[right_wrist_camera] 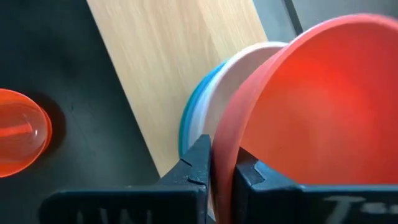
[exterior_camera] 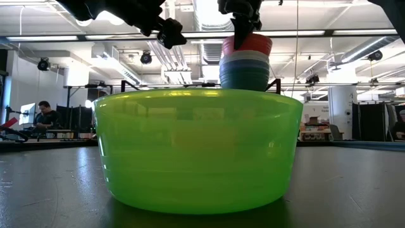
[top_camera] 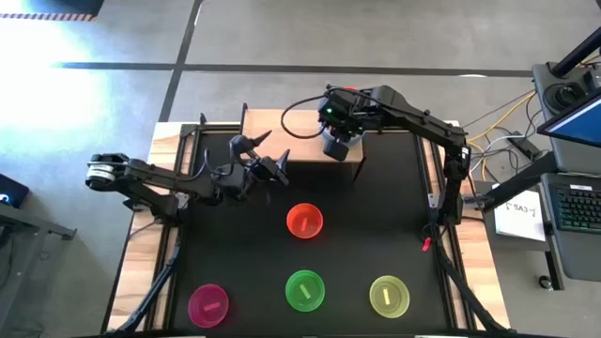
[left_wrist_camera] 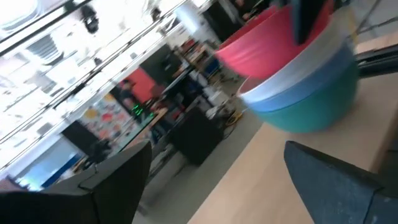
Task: Place and stack bowls onto a shelf
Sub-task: Stack the orange bowl on top of the white bowl on the shelf, then put the light orange bowl on the shelf
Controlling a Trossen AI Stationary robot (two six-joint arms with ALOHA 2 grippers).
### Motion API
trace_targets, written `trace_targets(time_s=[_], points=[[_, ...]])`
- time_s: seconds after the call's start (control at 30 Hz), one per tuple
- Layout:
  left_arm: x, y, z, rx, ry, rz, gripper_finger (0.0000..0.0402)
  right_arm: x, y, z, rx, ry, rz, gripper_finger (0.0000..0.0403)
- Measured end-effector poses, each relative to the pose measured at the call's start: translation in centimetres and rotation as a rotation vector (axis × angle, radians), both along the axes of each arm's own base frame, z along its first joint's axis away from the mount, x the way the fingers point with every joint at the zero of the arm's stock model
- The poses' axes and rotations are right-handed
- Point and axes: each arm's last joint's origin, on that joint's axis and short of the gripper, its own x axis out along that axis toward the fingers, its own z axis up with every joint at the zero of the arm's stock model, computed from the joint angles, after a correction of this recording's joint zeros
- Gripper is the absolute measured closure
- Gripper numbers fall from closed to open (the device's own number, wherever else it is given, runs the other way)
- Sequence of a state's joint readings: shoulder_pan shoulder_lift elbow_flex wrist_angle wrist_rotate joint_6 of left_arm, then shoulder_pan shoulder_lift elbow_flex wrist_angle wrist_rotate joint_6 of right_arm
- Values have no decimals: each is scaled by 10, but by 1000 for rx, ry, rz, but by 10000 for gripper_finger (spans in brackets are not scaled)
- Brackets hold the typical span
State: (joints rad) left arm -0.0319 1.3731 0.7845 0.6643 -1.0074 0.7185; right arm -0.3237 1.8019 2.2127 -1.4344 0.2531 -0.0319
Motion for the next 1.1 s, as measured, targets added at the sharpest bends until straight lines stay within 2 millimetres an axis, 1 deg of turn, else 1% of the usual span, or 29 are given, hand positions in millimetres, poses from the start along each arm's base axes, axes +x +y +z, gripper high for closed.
trace_targets(time_s=[0.1, 0.3, 0.4, 0.57, 0.67, 0.73, 0.83, 0.9, 1.0, 1.1], points=[[-1, 1, 0, -3, 0, 40, 54, -2, -1, -1, 6, 13, -7, 368], [-3, 2, 0, -28, -31, 131, 54, -2, 0, -1, -2, 28, 16, 300], [-4, 2, 0, -25, -25, 145, 54, -1, -1, 0, -11, 16, 15, 270], [-4, 2, -2, -46, -47, 155, 54, -2, 0, 6, -28, 1, 28, 238], [-4, 0, -10, -106, -74, 153, 54, -7, 1, 14, -33, -14, 28, 229], [-5, -3, -19, -160, -76, 144, 54, -12, 3, 21, -38, -35, 24, 228], [-8, -14, -34, -241, -48, 110, 54, -20, 6, 34, -47, -72, 18, 230], [-10, -23, -41, -297, -54, 75, 54, -26, 8, 41, -55, -90, 20, 234], [-10, -38, -44, -410, -108, -33, 54, -34, 10, 48, -57, -116, 9, 240], [-8, -51, -43, -500, -132, -144, 54, -35, 11, 49, -41, -134, -13, 247]])
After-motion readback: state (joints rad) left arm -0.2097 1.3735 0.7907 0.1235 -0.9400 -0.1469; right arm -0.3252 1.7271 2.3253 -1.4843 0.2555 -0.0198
